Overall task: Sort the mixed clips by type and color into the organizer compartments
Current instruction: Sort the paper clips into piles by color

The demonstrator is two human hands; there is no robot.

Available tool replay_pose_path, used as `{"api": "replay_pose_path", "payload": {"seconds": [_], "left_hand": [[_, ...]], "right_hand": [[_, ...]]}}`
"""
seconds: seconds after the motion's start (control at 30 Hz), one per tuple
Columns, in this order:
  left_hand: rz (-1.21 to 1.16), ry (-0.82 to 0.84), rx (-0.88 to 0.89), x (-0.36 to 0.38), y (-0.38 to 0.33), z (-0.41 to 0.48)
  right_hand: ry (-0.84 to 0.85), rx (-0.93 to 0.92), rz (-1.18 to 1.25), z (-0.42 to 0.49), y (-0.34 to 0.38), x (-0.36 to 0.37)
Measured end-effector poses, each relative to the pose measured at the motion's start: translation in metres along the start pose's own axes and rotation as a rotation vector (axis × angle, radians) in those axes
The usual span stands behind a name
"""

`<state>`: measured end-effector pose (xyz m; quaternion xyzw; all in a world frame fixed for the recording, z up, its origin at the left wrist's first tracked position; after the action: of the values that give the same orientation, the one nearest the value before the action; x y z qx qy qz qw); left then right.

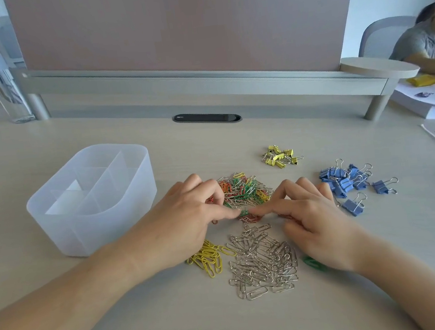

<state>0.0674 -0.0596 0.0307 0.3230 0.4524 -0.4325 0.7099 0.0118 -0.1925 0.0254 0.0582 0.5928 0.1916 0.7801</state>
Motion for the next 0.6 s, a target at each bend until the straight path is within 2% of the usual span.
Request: {"api": "replay_pose_path", "payload": {"seconds": [0.6], "left_hand": [[0.076, -0.018, -0.029, 0.004, 0.005, 0.000]], "right_hand": [[0.067, -0.101, -0.042, -0.002, 0.020, 0.003]]}}
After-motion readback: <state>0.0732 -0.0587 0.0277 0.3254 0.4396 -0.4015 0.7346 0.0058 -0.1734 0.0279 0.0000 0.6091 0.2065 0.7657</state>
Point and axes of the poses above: each hand's wrist, its own z-axis towards the middle knuckle, its own x-axis out of the palm, y = z × x, the point moved 10 cm from there along z, towards the middle knuckle, and after that the axes turned 6 degrees about z, right-handed, at the moved point
